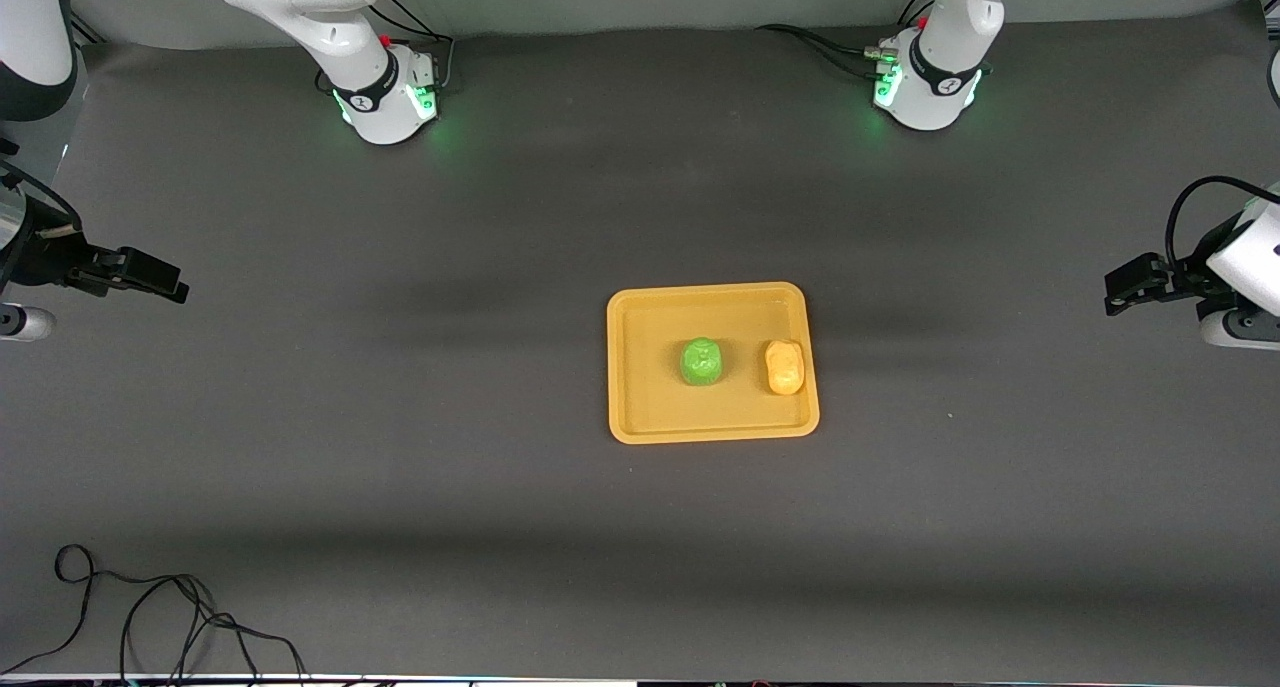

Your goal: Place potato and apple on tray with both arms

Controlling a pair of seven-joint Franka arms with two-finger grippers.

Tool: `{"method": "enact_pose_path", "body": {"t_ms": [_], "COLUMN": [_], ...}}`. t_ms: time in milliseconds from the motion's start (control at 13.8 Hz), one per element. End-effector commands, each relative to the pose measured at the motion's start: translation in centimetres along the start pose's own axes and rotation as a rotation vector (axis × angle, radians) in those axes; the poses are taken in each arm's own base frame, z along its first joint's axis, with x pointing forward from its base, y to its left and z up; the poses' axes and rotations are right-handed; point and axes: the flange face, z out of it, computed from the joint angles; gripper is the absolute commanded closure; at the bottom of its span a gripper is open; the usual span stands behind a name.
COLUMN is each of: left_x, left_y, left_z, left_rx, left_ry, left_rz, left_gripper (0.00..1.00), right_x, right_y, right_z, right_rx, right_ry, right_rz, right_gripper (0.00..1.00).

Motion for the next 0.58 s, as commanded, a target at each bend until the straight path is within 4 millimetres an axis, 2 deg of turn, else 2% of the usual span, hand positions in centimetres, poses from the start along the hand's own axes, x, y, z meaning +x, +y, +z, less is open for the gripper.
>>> {"method": "enact_pose_path", "body": {"t_ms": [0, 507], "left_x": [0.27, 0.41], "left_y": [0.14, -0.29], "left_z": [-0.69, -0.51], "left_rx": [0.010, -0.004], "left_ry": [0.013, 0.003], "left_rz": [-0.012, -0.018], "left_gripper": [0.00, 0.00], "right_x": [-1.13, -1.04], "right_y": [-0.20, -0.24], "right_z": [-0.91, -0.82], "right_rx": [0.018, 0.021], "right_ry": [-0.004, -0.006], "right_rz": [-0.028, -0.025], "right_gripper": [0.00, 0.00]}}
